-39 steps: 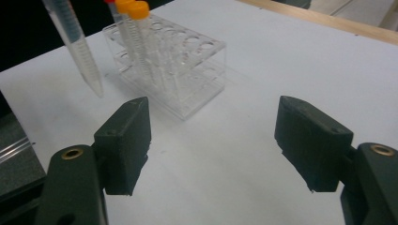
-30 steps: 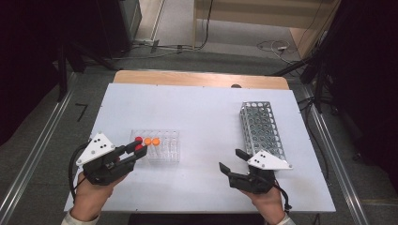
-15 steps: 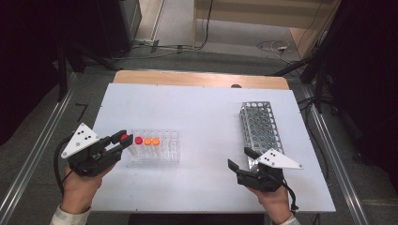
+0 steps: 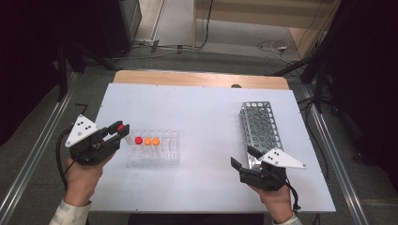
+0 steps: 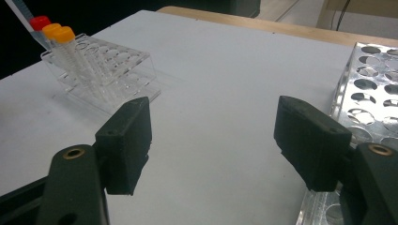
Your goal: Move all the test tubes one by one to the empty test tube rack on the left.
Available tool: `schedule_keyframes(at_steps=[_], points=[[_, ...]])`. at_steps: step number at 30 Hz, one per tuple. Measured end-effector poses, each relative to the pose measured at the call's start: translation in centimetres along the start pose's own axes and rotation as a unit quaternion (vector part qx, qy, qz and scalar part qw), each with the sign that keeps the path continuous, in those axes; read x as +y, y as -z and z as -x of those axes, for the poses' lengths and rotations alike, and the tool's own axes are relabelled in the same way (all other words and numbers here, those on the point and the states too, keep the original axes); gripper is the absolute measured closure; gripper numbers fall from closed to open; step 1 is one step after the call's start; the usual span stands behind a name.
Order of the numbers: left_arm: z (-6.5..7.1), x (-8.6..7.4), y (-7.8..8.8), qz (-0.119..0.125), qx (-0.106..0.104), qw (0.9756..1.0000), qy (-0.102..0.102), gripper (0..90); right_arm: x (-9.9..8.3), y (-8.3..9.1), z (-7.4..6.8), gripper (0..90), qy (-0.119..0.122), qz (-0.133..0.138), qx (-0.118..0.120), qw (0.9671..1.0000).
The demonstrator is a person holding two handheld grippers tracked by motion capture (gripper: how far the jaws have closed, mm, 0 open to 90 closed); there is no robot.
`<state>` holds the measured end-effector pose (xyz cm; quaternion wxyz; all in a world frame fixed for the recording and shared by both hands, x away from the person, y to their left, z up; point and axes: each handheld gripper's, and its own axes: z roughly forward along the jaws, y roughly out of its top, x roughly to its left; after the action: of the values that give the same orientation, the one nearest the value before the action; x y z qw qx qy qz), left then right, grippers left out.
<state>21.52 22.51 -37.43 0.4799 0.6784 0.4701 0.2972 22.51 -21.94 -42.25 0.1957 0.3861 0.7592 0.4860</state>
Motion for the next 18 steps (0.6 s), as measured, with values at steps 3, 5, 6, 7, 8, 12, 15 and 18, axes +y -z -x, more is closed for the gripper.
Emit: schedule_keyframes(at_steps=[3,5,6,7,8,12,15,18], points=[[0.1,-0.2,-0.4,-0.004,0.007,0.9999,-0.006,69.9,0.0,0.0,0.0,26.6,0.0,-0.001,0.0,1.0],[0.1,-0.4,-0.6,-0.007,0.009,0.9999,-0.005,69.9,0.0,0.0,0.0,26.6,0.0,0.0,-0.001,1.0],[0.1,-0.6,-0.6,-0.008,0.009,0.9999,-0.006,69.8,0.0,0.0,0.0,26.6,0.0,0.0,-0.001,1.0],[0.1,-0.7,-0.7,-0.007,0.009,0.9999,-0.004,69.8,0.0,0.1,0.0,26.6,0.0,0.0,-0.001,1.0],[0.2,-0.9,-0.8,-0.009,0.009,0.9999,-0.006,69.8,0.0,0.1,0.0,26.6,0.0,0.001,-0.001,1.0],[0.5,-1.6,-1.2,-0.015,0.013,0.9998,-0.008,69.8,0.0,0.1,0.0,26.7,0.0,0.001,-0.002,1.0],[0.6,-2.2,-1.4,-0.019,0.017,0.9997,-0.008,69.7,0.0,0.1,-0.1,26.7,0.003,0.001,-0.003,1.0],[0.7,-2.5,-1.6,-0.022,0.017,0.9996,-0.009,69.6,0.0,0.1,-0.1,26.7,0.004,0.0,-0.002,1.0]])
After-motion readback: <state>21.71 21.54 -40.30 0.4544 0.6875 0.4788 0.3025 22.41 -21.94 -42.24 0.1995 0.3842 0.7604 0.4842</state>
